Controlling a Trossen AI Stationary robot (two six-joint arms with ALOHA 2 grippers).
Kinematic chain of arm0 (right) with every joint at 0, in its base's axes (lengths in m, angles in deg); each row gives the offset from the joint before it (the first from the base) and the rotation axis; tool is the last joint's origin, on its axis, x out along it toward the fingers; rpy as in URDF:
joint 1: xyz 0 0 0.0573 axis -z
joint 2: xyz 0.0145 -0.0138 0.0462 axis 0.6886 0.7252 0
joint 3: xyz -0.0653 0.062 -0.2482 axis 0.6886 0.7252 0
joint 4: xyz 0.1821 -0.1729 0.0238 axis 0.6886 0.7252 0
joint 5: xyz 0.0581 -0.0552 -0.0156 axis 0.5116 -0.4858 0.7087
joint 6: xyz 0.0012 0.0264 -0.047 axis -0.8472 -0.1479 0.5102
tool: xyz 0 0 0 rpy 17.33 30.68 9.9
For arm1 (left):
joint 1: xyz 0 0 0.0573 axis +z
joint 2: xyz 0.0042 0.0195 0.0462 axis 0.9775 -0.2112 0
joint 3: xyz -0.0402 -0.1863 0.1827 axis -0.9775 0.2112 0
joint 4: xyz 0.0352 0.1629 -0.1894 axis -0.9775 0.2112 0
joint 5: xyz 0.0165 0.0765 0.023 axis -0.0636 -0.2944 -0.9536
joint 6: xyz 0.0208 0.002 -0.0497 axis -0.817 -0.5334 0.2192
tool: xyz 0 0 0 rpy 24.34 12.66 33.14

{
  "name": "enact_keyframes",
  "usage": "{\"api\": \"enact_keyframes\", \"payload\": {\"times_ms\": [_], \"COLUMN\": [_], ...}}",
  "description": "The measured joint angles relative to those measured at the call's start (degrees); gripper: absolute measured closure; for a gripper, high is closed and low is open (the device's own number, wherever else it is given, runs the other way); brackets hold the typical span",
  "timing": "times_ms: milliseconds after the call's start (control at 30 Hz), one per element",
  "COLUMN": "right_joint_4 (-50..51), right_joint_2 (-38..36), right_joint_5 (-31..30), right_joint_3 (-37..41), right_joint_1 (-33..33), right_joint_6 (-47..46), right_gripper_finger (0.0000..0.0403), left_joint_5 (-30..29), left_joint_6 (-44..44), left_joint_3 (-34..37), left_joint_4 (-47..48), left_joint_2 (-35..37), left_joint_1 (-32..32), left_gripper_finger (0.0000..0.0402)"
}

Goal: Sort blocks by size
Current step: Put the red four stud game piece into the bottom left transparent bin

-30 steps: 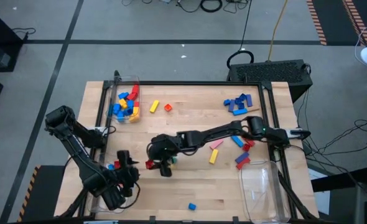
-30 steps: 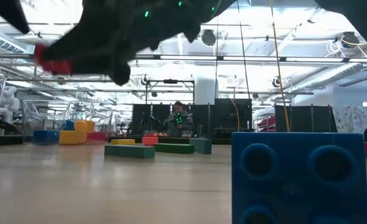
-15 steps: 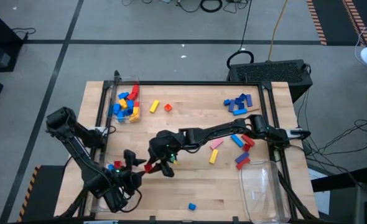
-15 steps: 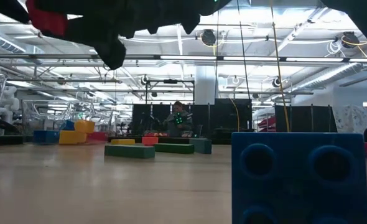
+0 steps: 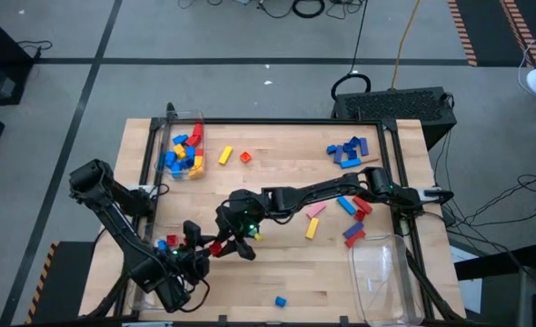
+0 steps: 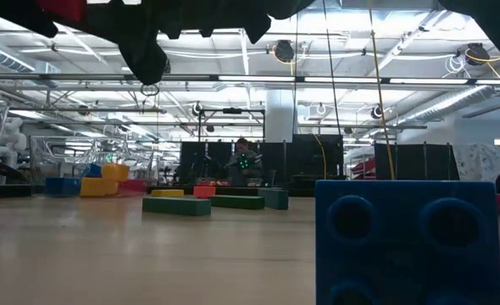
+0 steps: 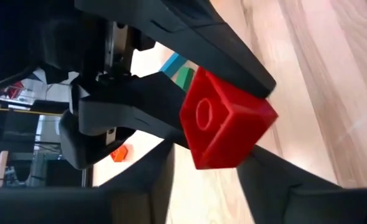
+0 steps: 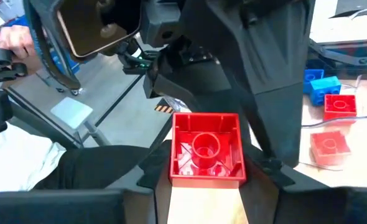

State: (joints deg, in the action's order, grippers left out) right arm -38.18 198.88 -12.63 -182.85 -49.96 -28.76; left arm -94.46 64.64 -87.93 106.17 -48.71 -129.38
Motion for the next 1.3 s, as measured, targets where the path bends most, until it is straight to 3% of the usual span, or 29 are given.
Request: {"api": "enact_keyframes", "payload": {"times_ms": [133,333,633,733,900,1300], "right_joint_4": [-0.26,-0.28,-0.08,-0.5,0.47,-1.21], "right_joint_2": [0.0,-0.12,-0.13,-0.01,0.07,0.07], "right_joint_5": [0.02,0.15,0.08,-3.9,-3.96,3.15], "right_joint_3": [-0.02,-0.07,-0.09,-0.11,-0.09,-0.09], "right_joint_1": [0.0,0.46,0.5,1.12,1.66,1.99], "right_joint_6": [0.01,-1.33,-1.33,-1.29,-1.27,-2.94], "right_gripper_finger": [0.0273,0.0273,0.0273,0.0273,0.0273,0.0273], "left_joint_5": [-0.02,-2.85,-4.48,-5.13,-5.27,-4.2], "left_joint_6": [-0.11,-0.05,-0.34,0.06,-5.85,-5.95], "left_joint_3": [0.0,0.09,0.09,-0.31,-0.12,-0.13], "left_joint_4": [-0.33,-0.16,-0.41,-2.78,-6.13,-3.55], "left_joint_2": [0.0,0.0,0.0,0.03,0.07,0.04], "left_joint_1": [-0.37,-0.59,-0.59,-0.59,-0.65,-0.58], "left_gripper_finger": [0.0275,0.0273,0.0168,0.0149,0.0158,0.0174]}}
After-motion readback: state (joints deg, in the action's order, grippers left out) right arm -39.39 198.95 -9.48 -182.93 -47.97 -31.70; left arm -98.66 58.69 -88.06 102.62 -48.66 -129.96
